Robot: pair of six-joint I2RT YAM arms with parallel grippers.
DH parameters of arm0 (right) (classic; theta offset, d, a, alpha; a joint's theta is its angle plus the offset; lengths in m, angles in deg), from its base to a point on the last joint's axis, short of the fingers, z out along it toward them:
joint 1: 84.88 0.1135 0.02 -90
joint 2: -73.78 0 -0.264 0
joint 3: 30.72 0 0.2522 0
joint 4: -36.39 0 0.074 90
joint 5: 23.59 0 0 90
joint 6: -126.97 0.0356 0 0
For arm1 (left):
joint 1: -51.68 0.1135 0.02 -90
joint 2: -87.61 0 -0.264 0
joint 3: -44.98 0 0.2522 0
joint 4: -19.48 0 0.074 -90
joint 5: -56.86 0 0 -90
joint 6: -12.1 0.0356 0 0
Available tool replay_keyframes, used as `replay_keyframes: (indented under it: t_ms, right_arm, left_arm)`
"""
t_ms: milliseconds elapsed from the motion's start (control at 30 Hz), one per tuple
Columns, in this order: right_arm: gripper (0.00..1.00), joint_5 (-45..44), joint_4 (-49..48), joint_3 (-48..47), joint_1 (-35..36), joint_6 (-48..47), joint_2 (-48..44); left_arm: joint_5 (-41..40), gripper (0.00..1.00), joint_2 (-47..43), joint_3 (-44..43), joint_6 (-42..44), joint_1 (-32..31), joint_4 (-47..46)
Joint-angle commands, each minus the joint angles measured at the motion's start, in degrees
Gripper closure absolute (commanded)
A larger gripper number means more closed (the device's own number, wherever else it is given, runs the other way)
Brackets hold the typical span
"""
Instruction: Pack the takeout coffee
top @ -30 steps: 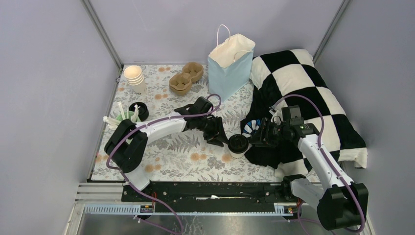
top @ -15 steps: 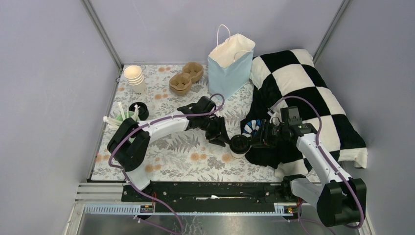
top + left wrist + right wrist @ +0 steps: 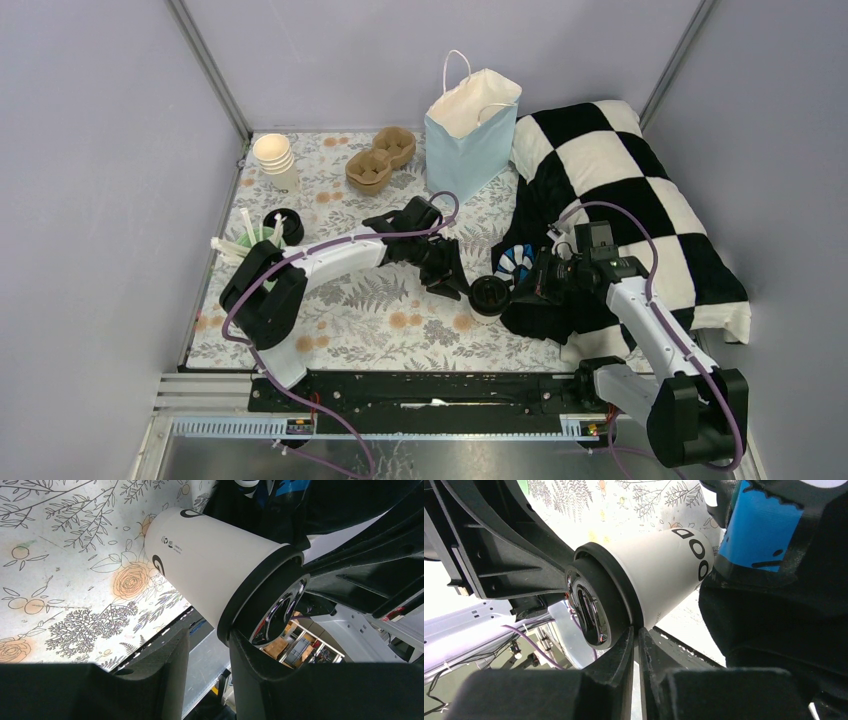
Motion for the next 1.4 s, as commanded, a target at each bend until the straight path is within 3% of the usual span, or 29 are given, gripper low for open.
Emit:
replay_keyframes:
  t_ms: [0, 200, 367, 867, 1000, 1167, 1367]
  right_arm:
    - [0.87, -5.7, 7.3, -0.6, 0.2, -0.1, -0.1]
    - [0.86, -7.0, 4.5, 2.0, 0.4, 1.0, 3.5]
    - [0.82, -13.1, 6.3, 2.2, 1.7, 3.8, 3.8]
    - [0.80, -34.7, 5.2, 5.4, 14.6, 14.8, 12.1]
    - [0.71, -30.1, 3.0, 2.5, 16.4, 12.5, 9.1]
    - [0.66, -29.9, 9.0, -8.2, 16.2, 6.2, 5.5]
    - [0.59, -26.1, 6.7, -10.2, 14.9, 5.2, 3.7]
  left_arm:
    - [-3.0, 0.62, 0.1, -2.2, 1.8, -1.0, 2.5]
    - [-5.0, 0.62, 0.1, -0.8, 2.0, -1.2, 3.7]
    - [-8.5, 0.62, 0.1, -0.5, 4.0, -1.2, 7.0]
    - [-16.5, 0.62, 0.8, 4.5, 4.8, -1.7, 8.2]
    - [-16.7, 0.62, 0.0, 5.5, 5.9, -2.1, 8.0]
    - [-14.8, 0.58, -1.1, 1.3, 6.4, -2.1, 9.1]
    - [-17.4, 0.56, -2.3, -4.2, 8.5, -1.7, 14.3]
